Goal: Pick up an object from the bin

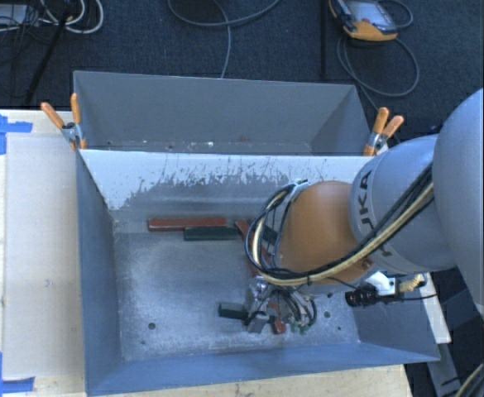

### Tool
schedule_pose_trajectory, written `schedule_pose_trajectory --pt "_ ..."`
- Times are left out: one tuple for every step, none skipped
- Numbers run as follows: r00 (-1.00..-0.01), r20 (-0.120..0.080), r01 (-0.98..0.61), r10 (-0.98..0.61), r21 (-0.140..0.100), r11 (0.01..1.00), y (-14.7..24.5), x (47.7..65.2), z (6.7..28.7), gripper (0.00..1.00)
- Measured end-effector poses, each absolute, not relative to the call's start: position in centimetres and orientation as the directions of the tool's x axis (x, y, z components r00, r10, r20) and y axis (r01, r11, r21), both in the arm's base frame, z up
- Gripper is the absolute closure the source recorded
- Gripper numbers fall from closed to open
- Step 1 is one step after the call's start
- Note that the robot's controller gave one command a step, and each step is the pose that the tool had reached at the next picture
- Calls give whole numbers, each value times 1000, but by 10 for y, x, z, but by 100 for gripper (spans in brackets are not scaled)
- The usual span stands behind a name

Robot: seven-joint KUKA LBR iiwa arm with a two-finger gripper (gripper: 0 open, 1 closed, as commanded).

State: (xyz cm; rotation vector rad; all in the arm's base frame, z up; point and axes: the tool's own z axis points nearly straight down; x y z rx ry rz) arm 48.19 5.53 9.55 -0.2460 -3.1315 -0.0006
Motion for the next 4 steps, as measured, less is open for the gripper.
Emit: schedule_pose_trajectory --pt "-988 -1 156 156 1 988 55 482 99 100" --pt "-988 -1 156 156 1 988 55 482 100 100" --pt "-988 6 156 156 -1 988 55 481 105 100" --pt "-988 11 155 155 -3 988 55 479 124 100"
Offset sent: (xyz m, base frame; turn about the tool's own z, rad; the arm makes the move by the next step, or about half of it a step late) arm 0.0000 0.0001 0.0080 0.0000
